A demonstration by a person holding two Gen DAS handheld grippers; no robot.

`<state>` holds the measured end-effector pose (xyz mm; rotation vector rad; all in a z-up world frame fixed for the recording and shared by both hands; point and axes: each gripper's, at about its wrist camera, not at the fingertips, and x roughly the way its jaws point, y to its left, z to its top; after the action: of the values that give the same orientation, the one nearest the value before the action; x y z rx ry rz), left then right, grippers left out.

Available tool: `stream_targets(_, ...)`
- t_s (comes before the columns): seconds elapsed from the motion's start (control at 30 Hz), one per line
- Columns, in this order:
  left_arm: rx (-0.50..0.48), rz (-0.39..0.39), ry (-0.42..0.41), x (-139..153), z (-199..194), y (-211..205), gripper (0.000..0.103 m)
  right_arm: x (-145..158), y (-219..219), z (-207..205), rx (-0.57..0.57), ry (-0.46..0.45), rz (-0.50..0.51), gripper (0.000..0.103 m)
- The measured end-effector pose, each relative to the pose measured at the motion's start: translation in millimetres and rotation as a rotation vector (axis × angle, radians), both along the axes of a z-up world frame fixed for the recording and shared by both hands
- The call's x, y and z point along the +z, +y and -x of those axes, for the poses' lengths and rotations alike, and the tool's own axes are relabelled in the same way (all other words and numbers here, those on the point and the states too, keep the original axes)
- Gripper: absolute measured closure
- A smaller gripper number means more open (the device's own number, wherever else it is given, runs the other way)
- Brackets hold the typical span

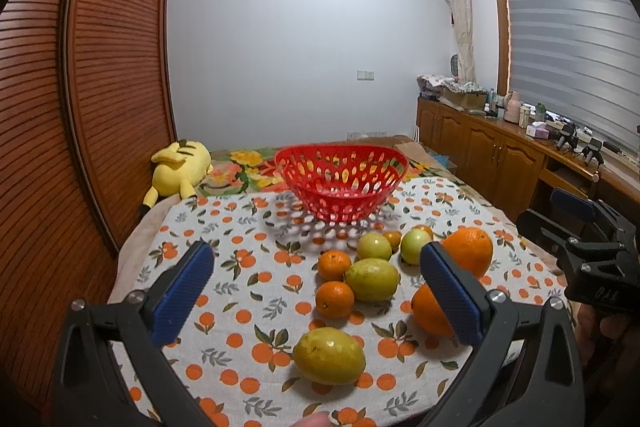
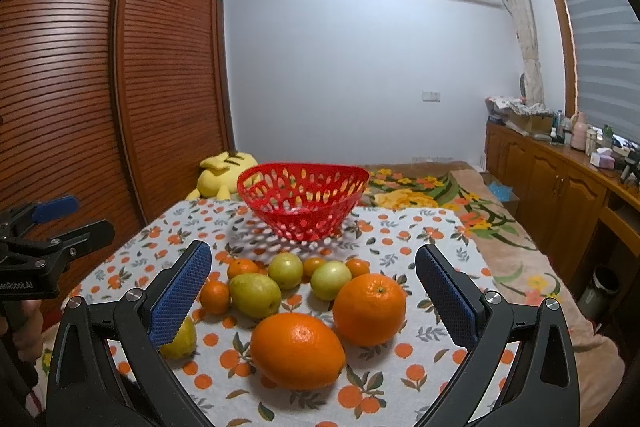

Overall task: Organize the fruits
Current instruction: 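Close the left gripper on the yellow pomelo while the right gripper grasps the large orange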

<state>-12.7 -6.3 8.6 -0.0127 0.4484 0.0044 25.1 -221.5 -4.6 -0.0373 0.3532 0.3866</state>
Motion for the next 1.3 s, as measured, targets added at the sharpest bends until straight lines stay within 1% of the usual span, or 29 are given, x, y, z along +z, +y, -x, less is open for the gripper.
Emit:
stream_targets(0.37, -0.022, 0.028, 0.108, -52, -17, 9, 0.0, -35, 3, -19, 0.032, 0.095, 0.032, 0.0)
stream_targets(0.73, -0.043, 0.041, 0.215, -95, -28, 14, 0.0, -56, 7, -26, 0.054, 0.146, 0.053, 0.0)
stream_targets(0.8, -0.05, 0.051, 0.236, -101, -30, 14, 0.003, -60, 8, -28, 0.06, 0.162, 0.057, 0.0)
stream_targets(0.93, -0.061, 0.055, 0.279, -115, -35, 14, 0.005, -69, 12, -30, 0.07, 0.185, 0.064, 0.0)
stream_targets(1.0, -0.072, 0.069, 0.297, -121, -37, 14, 0.008, -72, 13, -32, 0.074, 0.198, 0.07, 0.0)
stream_targets(1.17, -0.096, 0.09, 0.313, -128, -39, 13, 0.014, -79, 16, -35, 0.089, 0.224, 0.083, 0.0)
stream_targets(1.3, -0.107, 0.106, 0.327, -133, -40, 13, 0.016, -88, 20, -40, 0.104, 0.254, 0.089, 0.0)
